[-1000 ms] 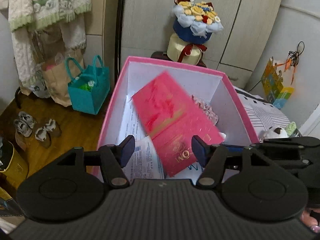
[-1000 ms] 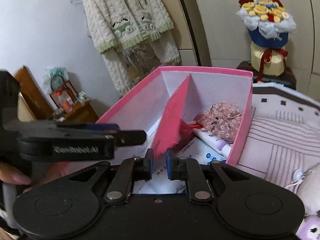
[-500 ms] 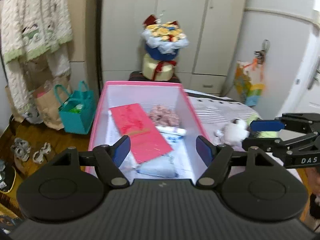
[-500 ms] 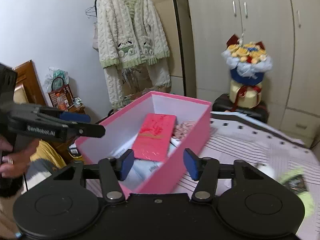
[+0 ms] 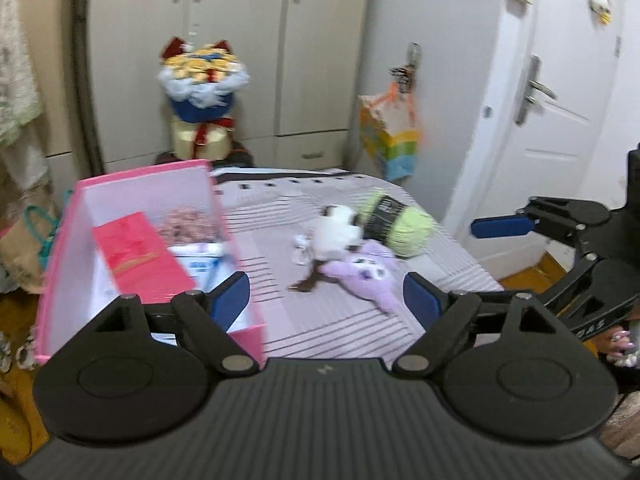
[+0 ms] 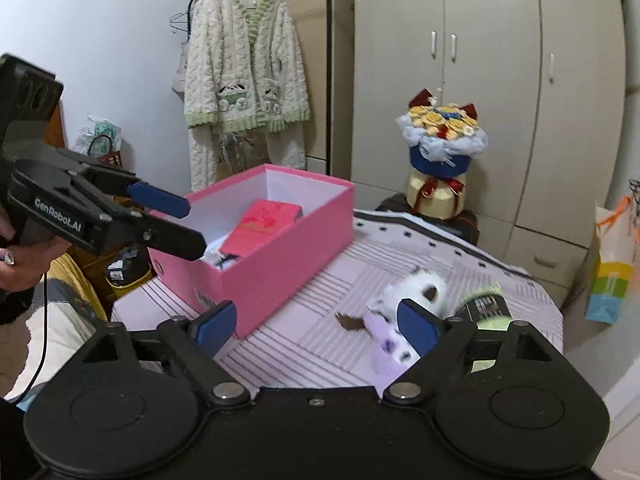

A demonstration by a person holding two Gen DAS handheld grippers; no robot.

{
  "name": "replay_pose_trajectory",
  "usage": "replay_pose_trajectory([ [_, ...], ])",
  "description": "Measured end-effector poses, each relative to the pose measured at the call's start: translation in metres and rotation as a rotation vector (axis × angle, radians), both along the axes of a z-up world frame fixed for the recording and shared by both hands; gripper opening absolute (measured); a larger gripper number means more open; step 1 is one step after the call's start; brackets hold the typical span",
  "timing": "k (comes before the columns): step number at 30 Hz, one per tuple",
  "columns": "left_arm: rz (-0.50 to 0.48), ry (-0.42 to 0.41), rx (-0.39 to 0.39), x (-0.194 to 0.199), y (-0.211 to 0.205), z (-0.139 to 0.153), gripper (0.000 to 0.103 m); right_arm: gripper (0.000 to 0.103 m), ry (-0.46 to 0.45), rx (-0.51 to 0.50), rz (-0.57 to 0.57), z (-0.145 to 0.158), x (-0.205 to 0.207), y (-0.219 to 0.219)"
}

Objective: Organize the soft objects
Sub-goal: 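Move the left tool back over the bed toward the purple plush, then grasp the purple plush with the left tool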

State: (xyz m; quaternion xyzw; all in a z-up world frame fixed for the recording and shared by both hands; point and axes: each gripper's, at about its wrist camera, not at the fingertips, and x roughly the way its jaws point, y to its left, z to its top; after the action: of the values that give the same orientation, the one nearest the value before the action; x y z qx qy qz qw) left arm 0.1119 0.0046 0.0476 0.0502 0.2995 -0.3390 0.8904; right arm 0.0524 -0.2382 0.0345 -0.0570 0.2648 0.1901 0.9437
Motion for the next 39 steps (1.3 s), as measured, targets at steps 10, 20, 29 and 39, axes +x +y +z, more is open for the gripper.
replay_pose_trajectory([
  [10,-0.101,0.088,-0.014,0.021,-0.072,-0.033,0.083,0.091,-0.021,-0.016,-0.045,-0.046,0.003,-0.026],
  [20,-0.049,0.149,0.053,0.077,-0.127,-0.079,0.079,0.093,0.051,0.036,-0.140,-0.105,0.062,-0.033],
  [29,0.024,0.211,0.064,0.123,-0.147,-0.111,0.079,0.093,0.153,0.114,-0.181,-0.132,0.093,-0.027],
  [39,0.024,0.254,0.075,0.131,-0.146,-0.127,0.062,0.093,0.171,0.165,-0.190,-0.141,0.100,-0.036],
])
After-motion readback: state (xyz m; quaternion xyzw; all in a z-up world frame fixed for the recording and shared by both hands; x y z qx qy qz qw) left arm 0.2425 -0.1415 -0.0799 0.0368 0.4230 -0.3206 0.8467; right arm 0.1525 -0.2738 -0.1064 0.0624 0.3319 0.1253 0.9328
